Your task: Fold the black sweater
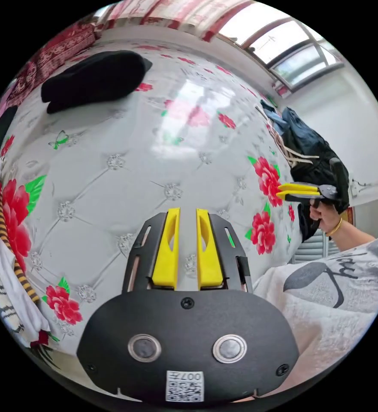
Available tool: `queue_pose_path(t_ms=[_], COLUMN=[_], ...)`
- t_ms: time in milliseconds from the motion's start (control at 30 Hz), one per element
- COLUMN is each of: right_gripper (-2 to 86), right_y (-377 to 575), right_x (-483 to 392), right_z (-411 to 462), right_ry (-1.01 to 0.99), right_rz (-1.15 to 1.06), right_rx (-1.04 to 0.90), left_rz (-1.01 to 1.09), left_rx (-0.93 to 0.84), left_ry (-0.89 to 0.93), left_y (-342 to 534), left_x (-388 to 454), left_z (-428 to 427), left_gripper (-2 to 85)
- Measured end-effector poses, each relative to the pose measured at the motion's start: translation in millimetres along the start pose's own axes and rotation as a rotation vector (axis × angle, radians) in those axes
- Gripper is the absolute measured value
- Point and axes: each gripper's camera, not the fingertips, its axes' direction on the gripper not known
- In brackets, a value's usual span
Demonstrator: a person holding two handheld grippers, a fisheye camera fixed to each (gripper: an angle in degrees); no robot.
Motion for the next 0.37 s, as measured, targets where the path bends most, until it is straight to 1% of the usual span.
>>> queue_pose_path(t_ms=[33, 167, 200, 267, 367], right_gripper=[11.8, 12.7, 12.7, 13.0, 13.1], right_y=[16.6, 79.5, 88.5, 124.0, 166.6], right_x=[21.3, 102.1, 113.6, 155.7, 198.7], right_z=[-22.9, -114.8, -127.6, -177.0, -225.4], right_ry=[0.083, 0.419, 0.455, 0.599, 0.775], right_rz=[0.080, 0.362, 0.395, 0.493, 0.582], right_rx=[0.046, 0.267, 0.291, 0.380, 0.487], left_rz=[0.045, 0.109, 0.112, 0.103, 0.057], left_rx=[-0.011, -0.024, -0.018, 0.004, 0.026], left_ry=[0.002, 0.022, 0.011, -0.012, -0.053], left_y=[4.8, 17.8, 22.9, 33.0, 55.0], left_x=[17.4, 59.0, 71.3, 88.6, 114.6], left_z=[4.6, 13.4, 13.9, 12.8, 13.8], left_gripper=[6.3, 6.2, 6.2, 6.1, 6.1])
